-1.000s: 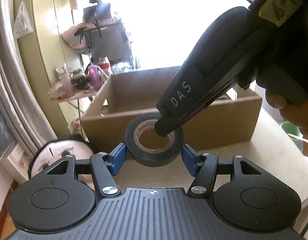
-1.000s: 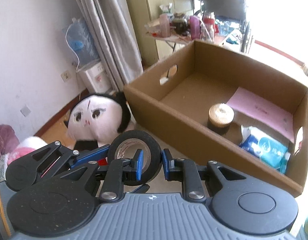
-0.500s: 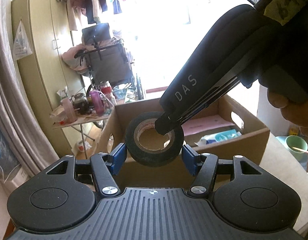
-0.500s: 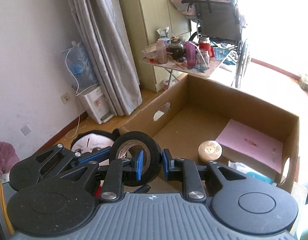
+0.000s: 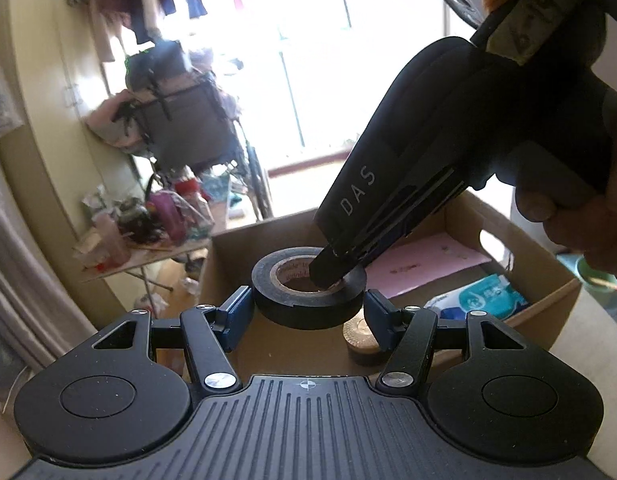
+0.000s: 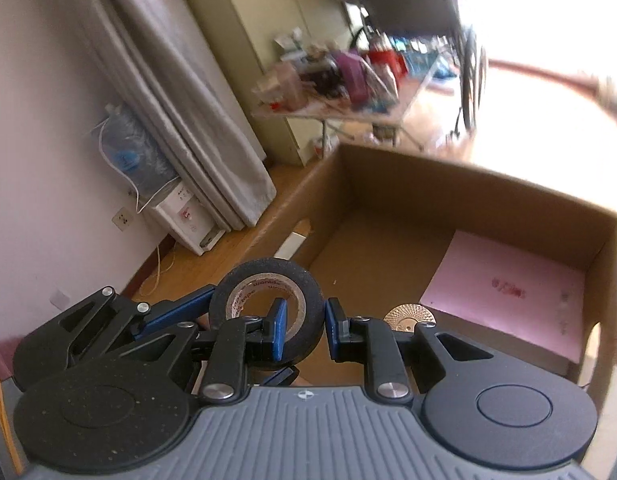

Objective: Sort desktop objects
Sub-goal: 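Lower the tape roll into the box beside the rose-gold jar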

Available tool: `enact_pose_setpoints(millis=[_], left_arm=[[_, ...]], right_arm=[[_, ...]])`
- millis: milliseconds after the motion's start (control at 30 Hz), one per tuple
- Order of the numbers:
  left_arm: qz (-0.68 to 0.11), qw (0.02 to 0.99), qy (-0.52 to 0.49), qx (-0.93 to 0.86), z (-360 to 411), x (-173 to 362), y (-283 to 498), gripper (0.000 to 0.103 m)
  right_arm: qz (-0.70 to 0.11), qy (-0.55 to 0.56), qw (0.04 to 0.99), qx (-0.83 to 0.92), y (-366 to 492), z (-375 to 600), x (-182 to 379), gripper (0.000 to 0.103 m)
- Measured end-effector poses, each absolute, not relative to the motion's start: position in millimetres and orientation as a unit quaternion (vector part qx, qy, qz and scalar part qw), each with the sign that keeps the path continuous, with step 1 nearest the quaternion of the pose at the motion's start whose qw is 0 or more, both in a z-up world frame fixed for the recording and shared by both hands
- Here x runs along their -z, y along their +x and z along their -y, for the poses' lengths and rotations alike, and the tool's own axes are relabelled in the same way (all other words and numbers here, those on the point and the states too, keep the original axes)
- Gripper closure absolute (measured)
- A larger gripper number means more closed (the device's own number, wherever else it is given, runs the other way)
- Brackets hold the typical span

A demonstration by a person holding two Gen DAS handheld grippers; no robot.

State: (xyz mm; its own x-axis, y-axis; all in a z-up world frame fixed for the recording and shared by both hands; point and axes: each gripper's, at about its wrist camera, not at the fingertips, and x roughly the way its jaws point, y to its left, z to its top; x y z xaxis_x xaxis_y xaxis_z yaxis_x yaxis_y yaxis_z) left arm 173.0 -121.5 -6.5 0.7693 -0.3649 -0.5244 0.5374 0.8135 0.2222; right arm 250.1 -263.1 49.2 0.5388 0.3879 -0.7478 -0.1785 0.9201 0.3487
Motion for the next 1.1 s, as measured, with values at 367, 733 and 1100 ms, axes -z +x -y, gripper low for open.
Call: enact_pose_setpoints(millis=[367, 733, 1100], left_arm=[[-0.387, 0.848, 0.181, 0.313, 144, 52, 243, 0.043], [-0.492, 0.773, 0.183, 0.357, 153, 63, 273, 0.043], [-0.562, 0.727, 0.163, 0.358, 158, 76, 291, 0.041]], right_arm=[[-0.582, 0.201, 0.777, -0.128, 312, 306, 33, 0.080], [-0.651, 0.251, 0.705, -0.126, 318, 324, 71, 0.079], [-0.691, 0.173, 0.688, -0.138, 329, 302, 80, 0.080]])
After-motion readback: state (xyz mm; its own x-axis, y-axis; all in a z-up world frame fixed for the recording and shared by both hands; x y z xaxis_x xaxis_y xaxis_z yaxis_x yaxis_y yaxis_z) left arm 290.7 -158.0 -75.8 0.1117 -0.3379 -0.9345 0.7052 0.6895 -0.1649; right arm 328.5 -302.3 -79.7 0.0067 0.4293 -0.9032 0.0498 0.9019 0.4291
